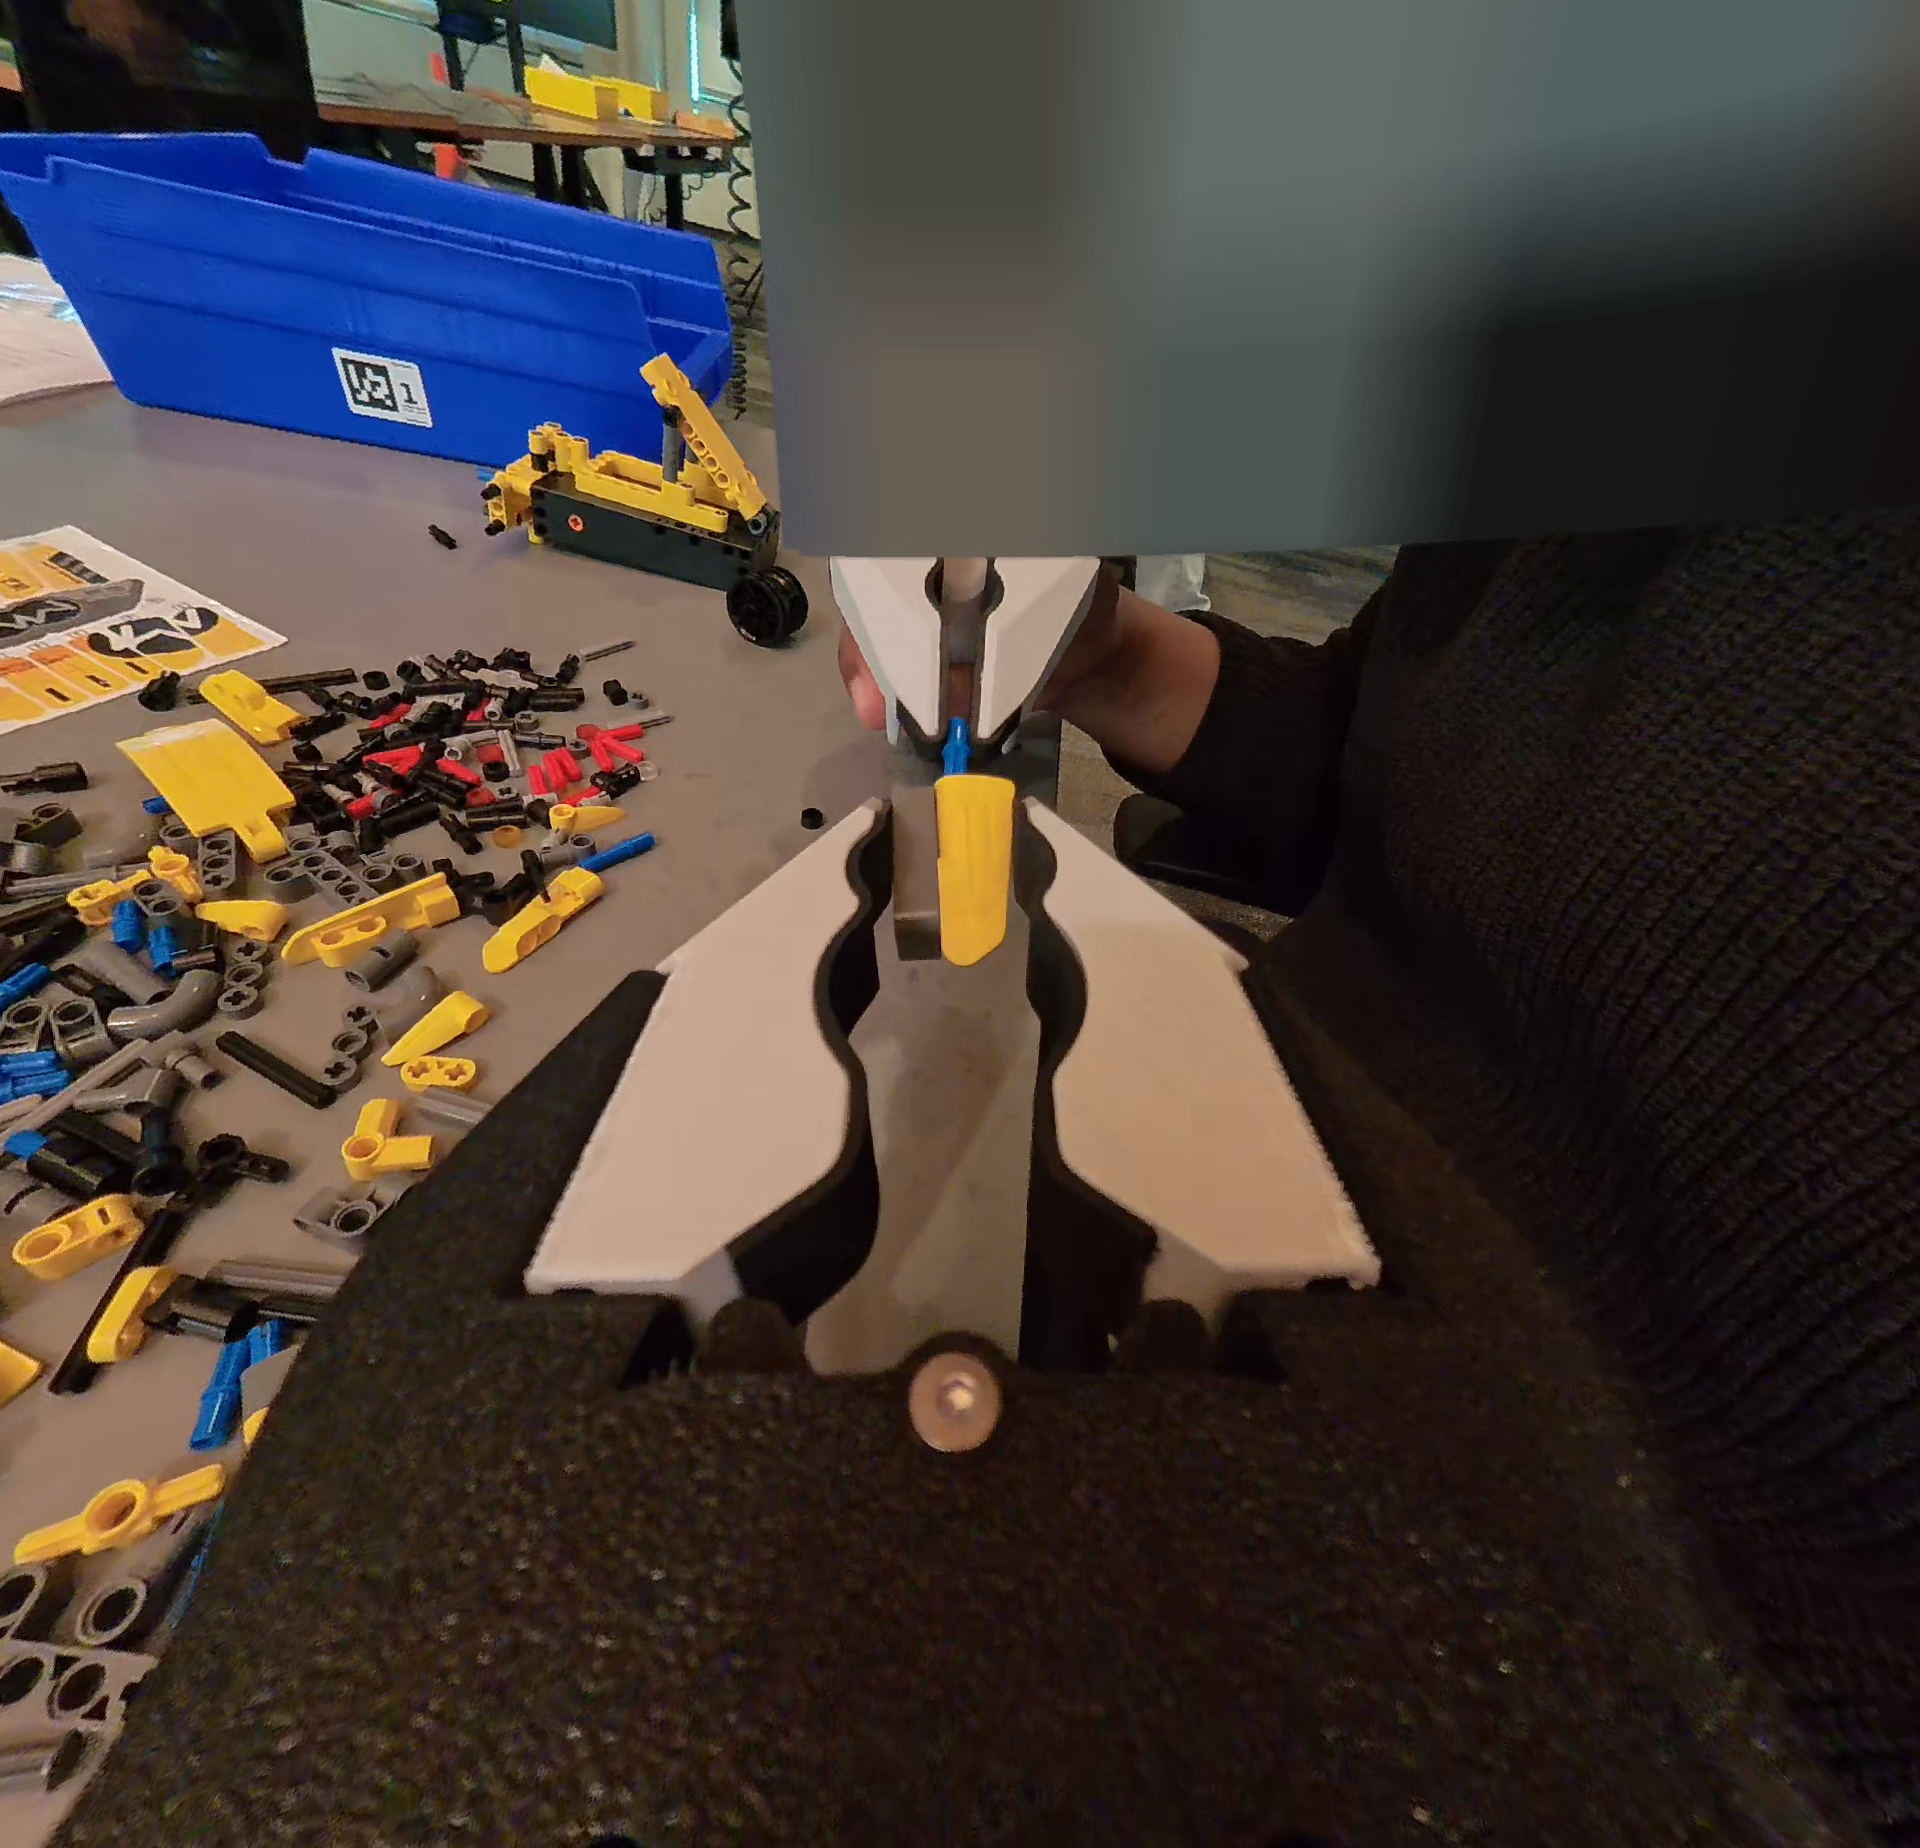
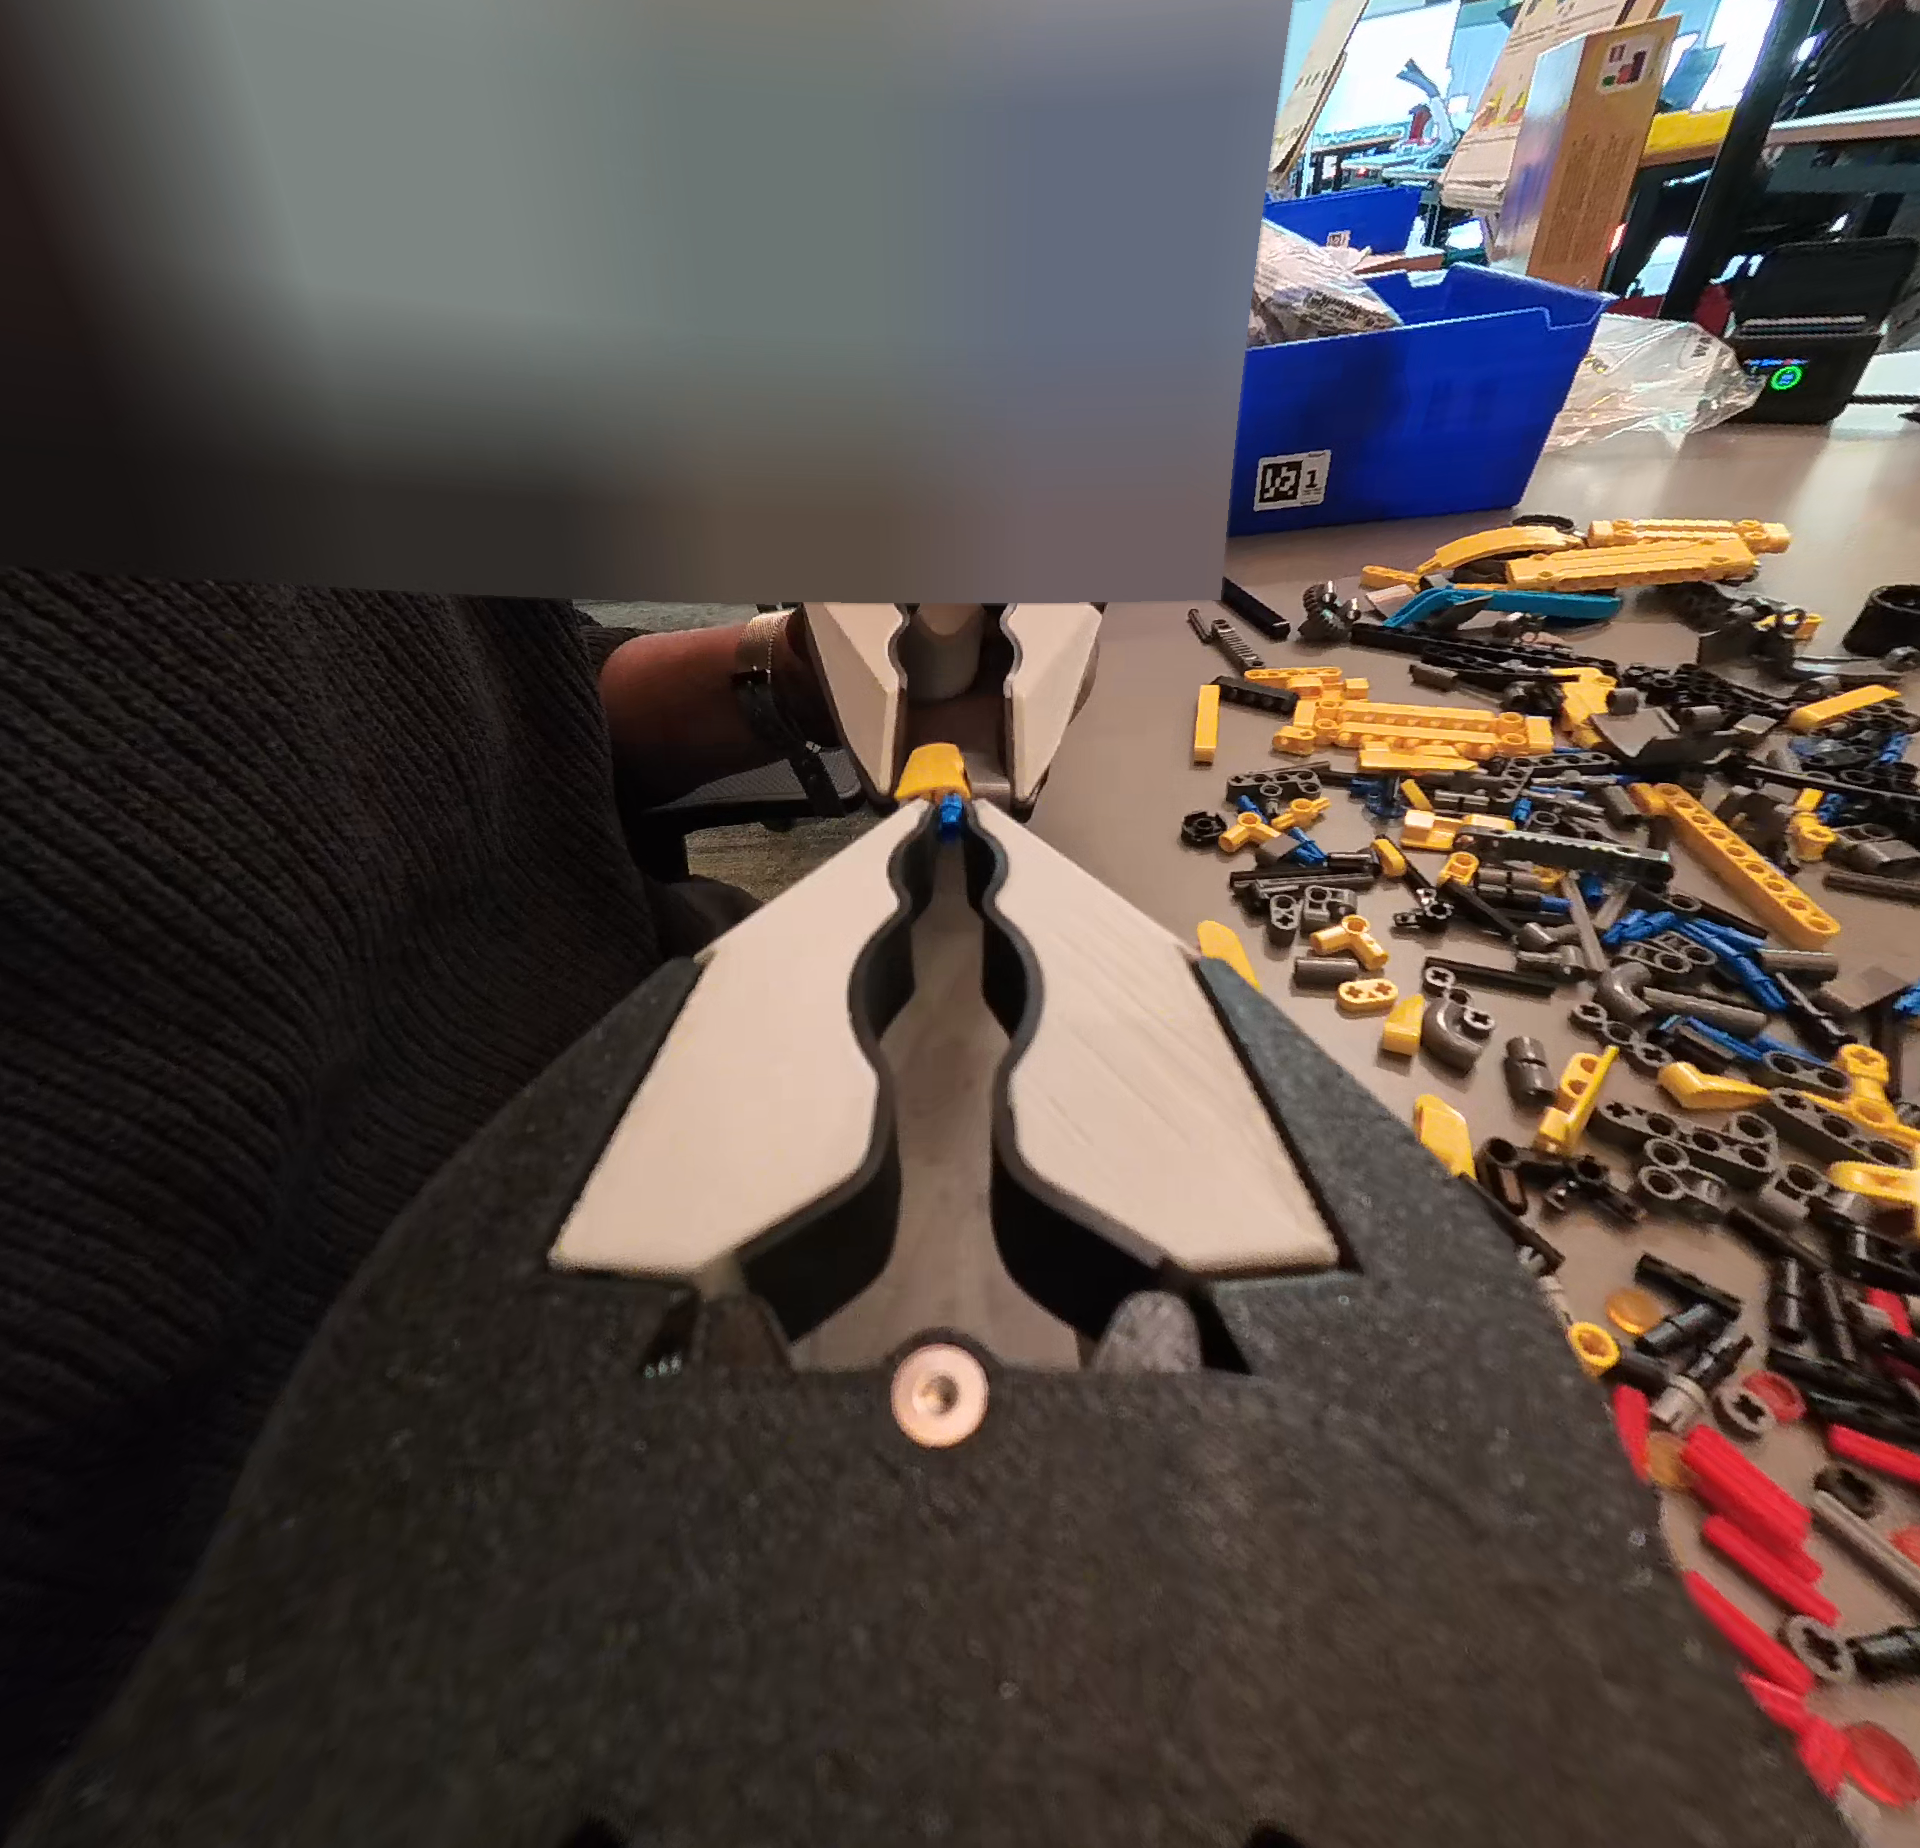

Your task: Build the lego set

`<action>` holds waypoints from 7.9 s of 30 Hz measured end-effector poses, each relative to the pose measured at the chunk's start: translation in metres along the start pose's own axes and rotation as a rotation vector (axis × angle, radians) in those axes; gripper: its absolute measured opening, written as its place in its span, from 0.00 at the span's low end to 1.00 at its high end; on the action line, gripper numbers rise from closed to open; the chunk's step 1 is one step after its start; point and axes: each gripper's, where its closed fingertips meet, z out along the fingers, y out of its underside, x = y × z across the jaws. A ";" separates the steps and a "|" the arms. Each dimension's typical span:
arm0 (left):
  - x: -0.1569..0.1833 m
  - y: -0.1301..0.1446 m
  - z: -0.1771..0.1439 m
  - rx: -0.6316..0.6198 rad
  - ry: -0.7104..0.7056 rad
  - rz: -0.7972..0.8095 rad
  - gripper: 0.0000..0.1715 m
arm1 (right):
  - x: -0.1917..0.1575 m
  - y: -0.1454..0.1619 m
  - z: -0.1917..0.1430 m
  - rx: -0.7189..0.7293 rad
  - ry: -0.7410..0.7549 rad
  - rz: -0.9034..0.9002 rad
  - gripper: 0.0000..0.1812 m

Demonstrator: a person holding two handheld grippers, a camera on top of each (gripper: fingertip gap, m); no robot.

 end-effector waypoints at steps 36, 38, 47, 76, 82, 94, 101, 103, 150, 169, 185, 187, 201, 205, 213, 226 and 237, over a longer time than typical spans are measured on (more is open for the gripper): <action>-0.010 0.012 0.004 -0.112 -0.125 0.111 0.13 | 0.010 0.013 0.000 -0.038 -0.044 0.330 0.01; -0.011 0.013 0.004 -0.126 -0.138 0.128 0.13 | 0.011 0.014 0.000 -0.035 -0.045 0.351 0.01; -0.017 0.019 0.007 -0.207 -0.234 0.256 0.13 | 0.015 0.020 -0.001 -0.057 -0.019 0.409 0.01; -0.017 0.007 0.009 -0.130 -0.257 0.250 0.12 | 0.016 0.011 -0.001 0.059 -0.090 0.599 0.01; -0.018 0.009 0.009 -0.124 -0.262 0.235 0.12 | 0.017 0.014 0.000 0.051 -0.088 0.611 0.01; -0.025 0.017 0.004 -0.175 -0.281 0.237 0.13 | 0.029 0.013 -0.012 0.042 0.004 0.444 0.08; -0.021 0.015 0.006 -0.149 -0.259 0.225 0.12 | 0.022 0.021 -0.004 -0.028 -0.018 0.423 0.08; -0.020 0.017 0.008 -0.160 -0.256 0.230 0.13 | 0.022 0.022 -0.003 -0.034 -0.017 0.425 0.02; -0.026 0.027 0.009 -0.217 -0.298 0.236 0.22 | 0.028 0.057 -0.005 -0.244 0.111 0.438 0.01; -0.078 0.000 -0.036 -0.002 -0.507 0.040 0.23 | 0.044 0.043 -0.018 -0.161 0.172 0.356 0.09; -0.063 -0.003 -0.032 -0.006 -0.555 0.232 0.21 | 0.055 0.013 -0.022 0.000 0.294 0.136 0.09; -0.062 -0.005 -0.033 0.011 -0.546 0.227 0.20 | 0.056 0.011 -0.024 0.016 0.292 0.151 0.09; -0.062 -0.022 -0.055 0.206 -0.468 0.094 0.19 | 0.057 0.011 -0.024 0.022 0.289 0.162 0.09; -0.061 -0.021 -0.053 0.192 -0.470 0.109 0.19 | 0.057 0.011 -0.024 0.022 0.287 0.166 0.09; -0.060 -0.022 -0.053 0.199 -0.460 0.104 0.19 | 0.058 0.012 -0.024 0.023 0.284 0.174 0.09; -0.061 -0.025 -0.058 0.236 -0.447 0.076 0.19 | 0.059 0.012 -0.024 0.026 0.282 0.183 0.09; -0.063 -0.028 -0.062 0.274 -0.432 0.042 0.19 | 0.059 0.012 -0.025 0.028 0.279 0.191 0.09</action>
